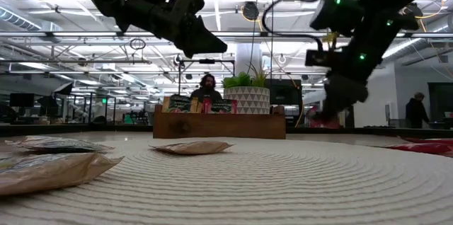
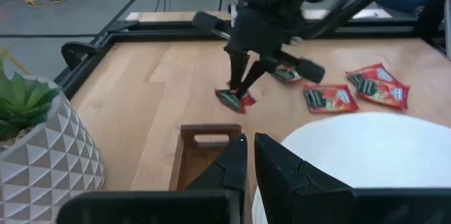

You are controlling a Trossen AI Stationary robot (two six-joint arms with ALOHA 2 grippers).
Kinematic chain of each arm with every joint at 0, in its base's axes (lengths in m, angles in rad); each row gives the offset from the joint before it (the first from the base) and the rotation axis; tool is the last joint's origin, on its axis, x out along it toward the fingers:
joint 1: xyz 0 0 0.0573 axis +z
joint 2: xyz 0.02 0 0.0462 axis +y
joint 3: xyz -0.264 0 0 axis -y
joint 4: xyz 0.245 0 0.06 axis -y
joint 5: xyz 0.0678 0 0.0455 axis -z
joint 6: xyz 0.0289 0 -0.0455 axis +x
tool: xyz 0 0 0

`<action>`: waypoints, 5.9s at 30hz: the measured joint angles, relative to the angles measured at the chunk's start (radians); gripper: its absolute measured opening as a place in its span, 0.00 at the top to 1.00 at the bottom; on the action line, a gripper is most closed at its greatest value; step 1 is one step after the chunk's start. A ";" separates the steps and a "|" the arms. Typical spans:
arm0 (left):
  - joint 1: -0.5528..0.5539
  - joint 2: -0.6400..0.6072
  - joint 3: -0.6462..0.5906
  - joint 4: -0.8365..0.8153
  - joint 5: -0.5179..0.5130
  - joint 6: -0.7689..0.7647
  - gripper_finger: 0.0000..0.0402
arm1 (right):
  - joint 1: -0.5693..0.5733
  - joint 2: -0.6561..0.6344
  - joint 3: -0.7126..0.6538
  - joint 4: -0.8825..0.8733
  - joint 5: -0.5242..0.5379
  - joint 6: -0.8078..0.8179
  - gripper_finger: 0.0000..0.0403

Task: Pick & Place Tea
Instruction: Put the strawberry tea bag into the wooden organizer

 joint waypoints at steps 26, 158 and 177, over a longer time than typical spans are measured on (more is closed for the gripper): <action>-0.033 0.113 0.066 0.230 -0.211 -0.428 0.69 | -0.032 -0.001 -0.178 1.052 0.167 -0.580 1.00; 0.003 0.340 0.472 -0.776 -0.453 0.418 0.62 | -0.033 -0.009 -0.177 0.939 0.054 -0.479 0.83; -0.010 0.301 0.471 -0.774 -0.361 0.364 0.98 | -0.034 -0.009 -0.177 0.932 0.054 -0.483 0.83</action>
